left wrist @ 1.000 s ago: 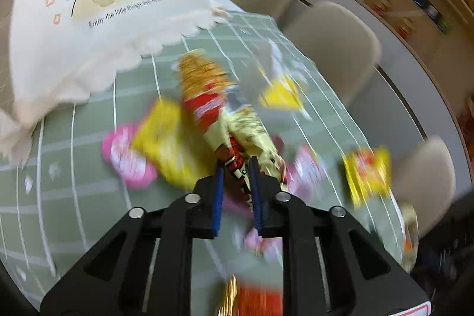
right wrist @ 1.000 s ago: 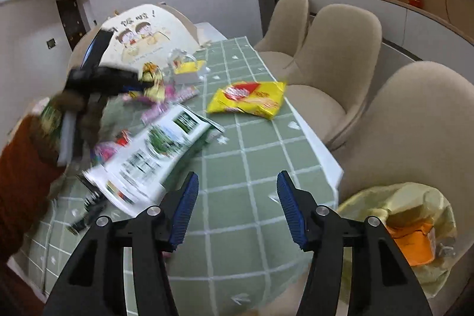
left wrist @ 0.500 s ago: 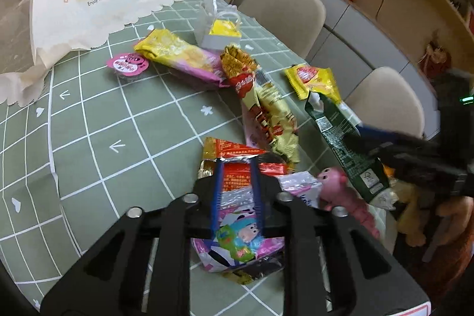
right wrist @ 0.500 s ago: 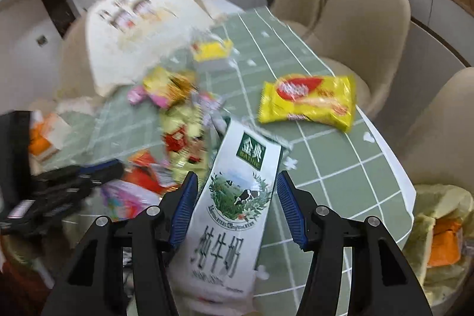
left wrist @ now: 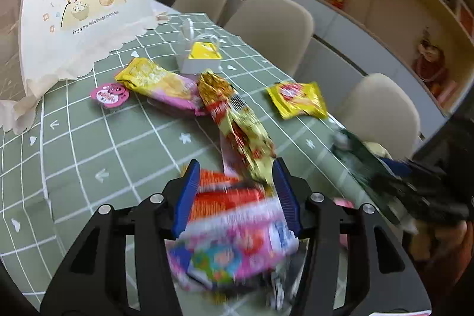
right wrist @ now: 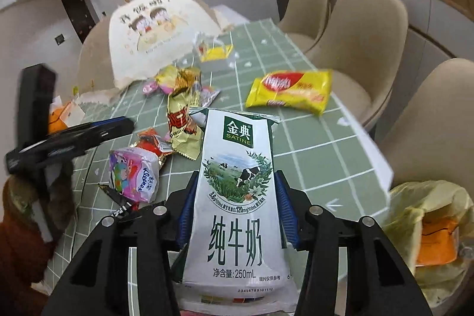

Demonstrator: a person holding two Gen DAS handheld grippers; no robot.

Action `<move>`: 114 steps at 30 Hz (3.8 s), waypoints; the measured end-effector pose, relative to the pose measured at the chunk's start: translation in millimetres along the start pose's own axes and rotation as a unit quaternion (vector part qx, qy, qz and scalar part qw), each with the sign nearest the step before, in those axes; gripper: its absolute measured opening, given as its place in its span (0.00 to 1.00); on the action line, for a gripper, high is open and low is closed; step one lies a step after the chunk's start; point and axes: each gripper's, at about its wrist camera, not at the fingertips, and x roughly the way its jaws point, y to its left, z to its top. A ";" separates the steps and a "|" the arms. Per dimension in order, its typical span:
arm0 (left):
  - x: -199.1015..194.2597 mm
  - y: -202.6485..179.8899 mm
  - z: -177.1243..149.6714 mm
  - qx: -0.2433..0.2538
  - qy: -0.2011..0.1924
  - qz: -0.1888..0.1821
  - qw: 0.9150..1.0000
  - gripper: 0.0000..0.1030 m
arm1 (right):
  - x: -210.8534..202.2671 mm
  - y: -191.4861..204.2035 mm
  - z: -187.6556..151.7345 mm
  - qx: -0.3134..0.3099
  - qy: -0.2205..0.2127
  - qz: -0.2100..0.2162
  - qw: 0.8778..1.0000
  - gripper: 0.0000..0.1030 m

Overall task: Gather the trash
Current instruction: 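Grasp the yellow snack wrapper with the left tool while the right tool grasps the milk carton, then carry the wrapper and milk carton to the trash bag and release both, then return both tools to the table and reach the right tool toward the yellow Nabati pack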

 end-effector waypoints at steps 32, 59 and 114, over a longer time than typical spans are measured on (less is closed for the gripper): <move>-28.0 -177.1 -3.0 0.096 -0.103 -0.011 0.990 0.14 | -156.0 -73.6 -68.1 0.000 -0.177 -0.125 0.976 0.45; 196.7 -382.6 -46.9 0.164 0.128 -0.128 0.970 0.14 | -179.1 -250.1 -142.3 0.145 -0.149 -0.219 0.953 0.45; 39.7 -191.1 -36.9 0.106 0.041 -0.087 0.990 0.41 | -82.3 -199.0 -106.5 0.134 -0.078 -0.182 0.971 0.56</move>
